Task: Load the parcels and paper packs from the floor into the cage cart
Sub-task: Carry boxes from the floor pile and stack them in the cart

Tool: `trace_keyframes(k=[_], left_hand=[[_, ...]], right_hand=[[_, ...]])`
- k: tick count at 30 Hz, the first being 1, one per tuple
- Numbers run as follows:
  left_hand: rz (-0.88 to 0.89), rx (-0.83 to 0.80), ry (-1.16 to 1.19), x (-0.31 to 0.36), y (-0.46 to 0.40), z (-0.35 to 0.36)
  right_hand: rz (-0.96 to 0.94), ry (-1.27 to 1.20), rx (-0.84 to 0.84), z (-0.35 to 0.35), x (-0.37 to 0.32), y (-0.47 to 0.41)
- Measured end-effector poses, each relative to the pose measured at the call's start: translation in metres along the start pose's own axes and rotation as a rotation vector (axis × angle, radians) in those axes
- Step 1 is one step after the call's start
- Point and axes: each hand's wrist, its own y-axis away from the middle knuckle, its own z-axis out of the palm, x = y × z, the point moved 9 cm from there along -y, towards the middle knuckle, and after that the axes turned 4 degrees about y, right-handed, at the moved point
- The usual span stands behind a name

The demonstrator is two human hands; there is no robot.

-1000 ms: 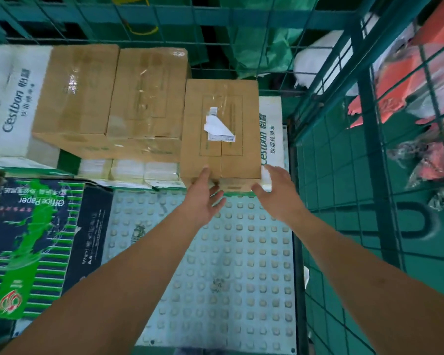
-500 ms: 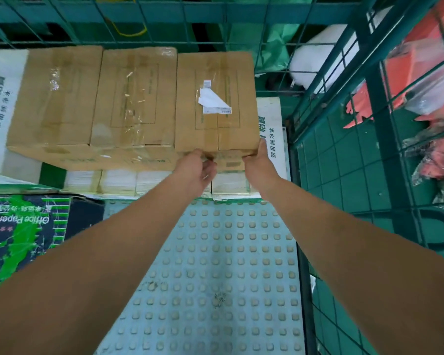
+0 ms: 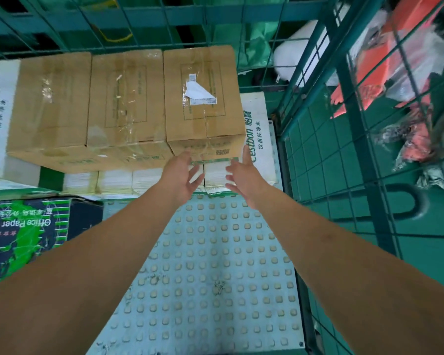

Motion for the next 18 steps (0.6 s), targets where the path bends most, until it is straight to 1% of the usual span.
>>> trace_keyframes(k=[6,12,15,18], left_hand=[[0.047,0.008,-0.105,-0.007,0.097,-0.032],[0.053,-0.029,-0.073,-0.016,0.218,-0.065],[0.077,-0.056,-0.039,-0.019,0.274,-0.093],[0.102,-0.027,-0.026,-0.027,0.317,-0.132]], right_hand=[[0.14,-0.139,-0.043,0.013,0.001,0.117],[0.125,-0.184,-0.067,0.036,-0.007,0.239],[0.119,-0.192,-0.092,0.057,-0.01,0.299],[0.145,-0.195,-0.122,0.085,-0.002,0.343]])
